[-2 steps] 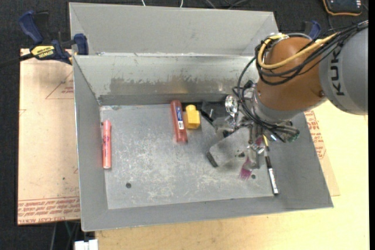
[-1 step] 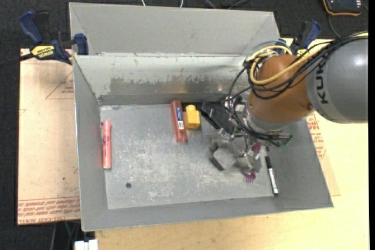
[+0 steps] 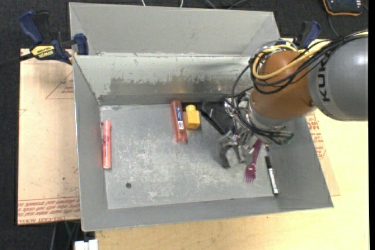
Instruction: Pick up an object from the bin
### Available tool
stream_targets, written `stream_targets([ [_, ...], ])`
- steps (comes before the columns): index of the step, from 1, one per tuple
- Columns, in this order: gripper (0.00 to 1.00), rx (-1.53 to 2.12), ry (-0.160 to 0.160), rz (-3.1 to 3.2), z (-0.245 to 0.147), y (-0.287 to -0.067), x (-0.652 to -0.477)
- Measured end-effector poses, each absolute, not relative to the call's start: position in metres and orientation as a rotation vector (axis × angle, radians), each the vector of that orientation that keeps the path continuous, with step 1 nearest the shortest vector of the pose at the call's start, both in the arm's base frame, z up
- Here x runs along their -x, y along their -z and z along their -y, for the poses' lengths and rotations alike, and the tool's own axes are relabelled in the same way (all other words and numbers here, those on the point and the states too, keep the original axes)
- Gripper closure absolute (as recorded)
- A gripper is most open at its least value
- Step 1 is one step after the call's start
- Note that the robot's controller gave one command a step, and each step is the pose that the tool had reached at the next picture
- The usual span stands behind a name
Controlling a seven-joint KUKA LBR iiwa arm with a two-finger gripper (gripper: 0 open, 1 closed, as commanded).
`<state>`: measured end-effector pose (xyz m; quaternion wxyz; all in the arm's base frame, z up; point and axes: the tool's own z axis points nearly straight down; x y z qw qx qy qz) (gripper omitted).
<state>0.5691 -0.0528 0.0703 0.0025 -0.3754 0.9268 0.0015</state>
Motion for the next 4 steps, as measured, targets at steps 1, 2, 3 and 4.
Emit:
stream_targets([
  [1,1.00,1.177,-0.005,-2.907,0.053,-0.070,-0.569],
  [2,1.00,1.177,-0.006,-2.906,0.052,-0.076,-0.569],
  [3,1.00,1.176,-0.006,-2.906,0.052,-0.081,-0.569],
  [4,1.00,1.176,-0.012,-2.910,0.051,-0.123,-0.568],
])
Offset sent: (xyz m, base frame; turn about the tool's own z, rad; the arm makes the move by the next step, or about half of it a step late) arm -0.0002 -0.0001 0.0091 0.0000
